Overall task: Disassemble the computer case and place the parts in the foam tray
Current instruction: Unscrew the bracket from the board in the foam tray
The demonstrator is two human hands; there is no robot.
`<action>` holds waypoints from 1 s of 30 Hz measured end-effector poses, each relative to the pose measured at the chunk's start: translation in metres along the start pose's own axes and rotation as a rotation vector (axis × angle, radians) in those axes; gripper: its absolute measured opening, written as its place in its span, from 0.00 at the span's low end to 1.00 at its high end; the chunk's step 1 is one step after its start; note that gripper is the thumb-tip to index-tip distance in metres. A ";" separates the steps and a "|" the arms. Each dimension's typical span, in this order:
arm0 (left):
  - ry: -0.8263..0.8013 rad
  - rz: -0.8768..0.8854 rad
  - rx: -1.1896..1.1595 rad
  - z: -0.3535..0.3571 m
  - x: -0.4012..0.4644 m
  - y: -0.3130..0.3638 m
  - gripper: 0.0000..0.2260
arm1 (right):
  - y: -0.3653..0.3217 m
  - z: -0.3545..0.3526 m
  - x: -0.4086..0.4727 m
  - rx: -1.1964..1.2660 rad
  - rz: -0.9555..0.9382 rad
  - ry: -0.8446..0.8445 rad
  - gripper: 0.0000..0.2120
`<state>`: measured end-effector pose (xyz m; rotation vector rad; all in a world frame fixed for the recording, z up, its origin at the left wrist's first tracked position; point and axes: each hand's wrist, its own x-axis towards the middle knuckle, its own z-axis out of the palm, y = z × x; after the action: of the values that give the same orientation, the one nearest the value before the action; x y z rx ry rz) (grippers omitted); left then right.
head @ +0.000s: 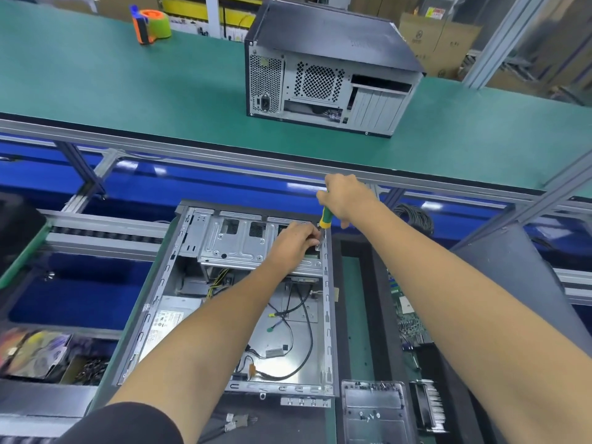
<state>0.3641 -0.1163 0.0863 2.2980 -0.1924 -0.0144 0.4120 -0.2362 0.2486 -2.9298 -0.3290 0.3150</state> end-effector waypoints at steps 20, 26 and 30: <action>-0.020 0.041 -0.093 -0.001 -0.002 -0.002 0.10 | -0.007 -0.019 0.012 -0.242 -0.539 -0.423 0.09; -0.037 -0.004 -0.087 0.002 0.001 -0.002 0.03 | -0.034 -0.004 0.004 -0.511 -0.718 -0.366 0.11; -0.030 -0.051 -0.051 0.001 0.002 0.001 0.02 | -0.034 0.006 0.000 -0.255 -0.555 -0.287 0.05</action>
<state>0.3659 -0.1175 0.0865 2.2525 -0.1474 -0.0796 0.4039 -0.2031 0.2492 -2.8599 -1.2715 0.6405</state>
